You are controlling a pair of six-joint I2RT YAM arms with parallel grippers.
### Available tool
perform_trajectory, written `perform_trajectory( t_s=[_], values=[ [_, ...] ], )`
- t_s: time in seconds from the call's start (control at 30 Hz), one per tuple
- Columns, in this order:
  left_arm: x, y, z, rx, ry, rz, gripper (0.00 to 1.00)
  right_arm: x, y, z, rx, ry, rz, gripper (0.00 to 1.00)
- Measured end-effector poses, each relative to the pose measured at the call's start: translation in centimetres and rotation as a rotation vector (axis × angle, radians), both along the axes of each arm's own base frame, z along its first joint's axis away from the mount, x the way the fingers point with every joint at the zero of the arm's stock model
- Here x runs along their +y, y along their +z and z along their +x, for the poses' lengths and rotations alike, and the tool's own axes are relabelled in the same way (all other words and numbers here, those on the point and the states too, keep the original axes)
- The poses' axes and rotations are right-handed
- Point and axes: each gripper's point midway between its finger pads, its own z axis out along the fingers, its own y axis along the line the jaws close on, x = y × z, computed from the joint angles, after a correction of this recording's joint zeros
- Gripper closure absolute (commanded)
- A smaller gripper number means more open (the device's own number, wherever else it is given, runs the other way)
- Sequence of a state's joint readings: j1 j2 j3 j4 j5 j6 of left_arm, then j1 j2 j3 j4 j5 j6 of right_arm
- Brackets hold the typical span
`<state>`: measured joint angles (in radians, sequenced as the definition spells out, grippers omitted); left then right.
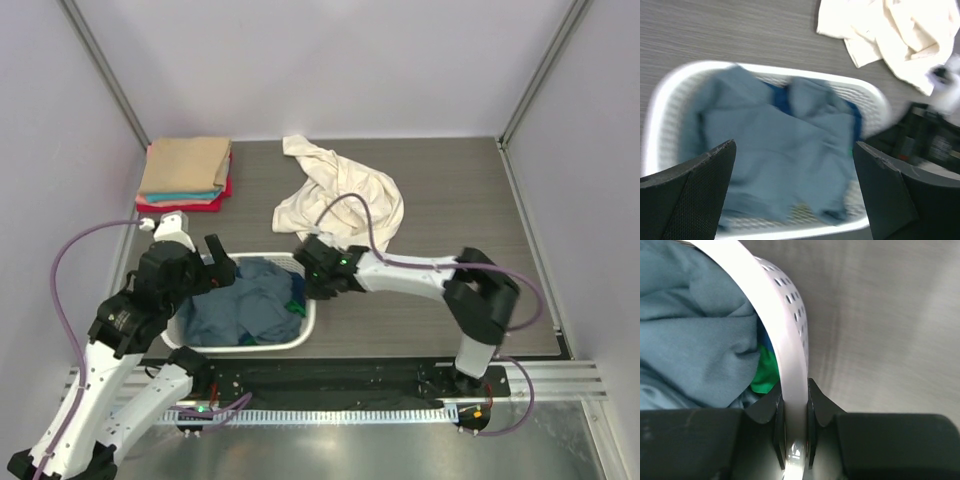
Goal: Fold and stack the t-shirts
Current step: Flatten the tshirt out
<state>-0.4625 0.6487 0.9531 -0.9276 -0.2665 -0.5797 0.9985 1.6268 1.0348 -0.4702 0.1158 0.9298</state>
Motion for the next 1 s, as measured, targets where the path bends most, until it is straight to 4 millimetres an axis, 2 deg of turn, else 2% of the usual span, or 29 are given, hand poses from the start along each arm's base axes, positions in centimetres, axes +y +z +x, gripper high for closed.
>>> perform_trajectory(
  t_s=[0.13, 0.17, 0.2, 0.23, 0.27, 0.33, 0.4, 0.47, 0.53, 0.6, 0.67, 0.77, 0.87, 0.93, 1.0],
  values=[
    [1.0, 1.6, -1.2, -0.035, 0.024, -0.012, 0.00, 11.0, 0.7, 2.8, -0.026, 0.041, 0.125, 0.99],
    [1.4, 2.1, -1.6, -0.046, 0.034, -0.012, 0.00, 14.2, 1.0, 3.3, -0.029, 0.059, 0.174, 0.94],
    [1.7, 2.5, -1.8, -0.056, 0.042, -0.011, 0.00, 16.7, 1.1, 3.6, -0.029, 0.075, 0.209, 0.84],
    [2.0, 2.8, -2.1, -0.065, 0.050, -0.009, 0.00, 19.2, 1.2, 3.8, -0.029, 0.093, 0.254, 0.51],
    [2.3, 3.1, -2.3, -0.071, 0.056, -0.007, 0.00, 21.8, 1.1, 3.6, -0.012, 0.116, 0.303, 0.38],
    [2.8, 3.4, -2.7, -0.076, 0.071, 0.001, 0.00, 24.8, 1.6, 2.9, 0.023, 0.163, 0.390, 0.21],
    [3.0, 3.4, -2.9, -0.075, 0.076, 0.006, 0.00, 26.4, 2.8, 1.6, 0.042, 0.214, 0.455, 0.18],
    [3.2, 3.2, -3.0, -0.066, 0.078, 0.012, 0.00, 26.7, 4.3, 0.8, 0.035, 0.248, 0.497, 0.16],
    [3.1, 3.1, -3.0, -0.062, 0.076, 0.012, 0.00, 25.6, 5.3, 0.1, 0.027, 0.266, 0.505, 0.15],
    [2.9, 3.0, -2.9, -0.056, 0.073, 0.011, 0.00, 23.0, 6.1, 0.2, 0.012, 0.263, 0.483, 0.15],
    [2.3, 2.6, -2.3, -0.038, 0.059, 0.008, 0.00, 19.6, 7.3, 1.7, -0.032, 0.241, 0.449, 0.15],
    [1.0, 1.4, -0.8, 0.011, 0.038, 0.012, 0.00, 13.5, 9.5, 6.5, -0.129, 0.154, 0.376, 0.15],
    [-0.5, -0.1, 0.9, 0.055, 0.015, 0.005, 0.00, 7.4, 11.2, 12.6, -0.240, 0.042, 0.293, 0.15],
    [-1.5, -1.2, 1.9, 0.086, 0.003, 0.000, 0.00, 3.7, 10.9, 15.9, -0.277, -0.026, 0.220, 0.17],
    [-2.1, -2.1, 2.7, 0.108, -0.002, 0.005, 0.00, 0.2, 9.2, 18.5, -0.273, -0.077, 0.128, 0.18]
  ],
)
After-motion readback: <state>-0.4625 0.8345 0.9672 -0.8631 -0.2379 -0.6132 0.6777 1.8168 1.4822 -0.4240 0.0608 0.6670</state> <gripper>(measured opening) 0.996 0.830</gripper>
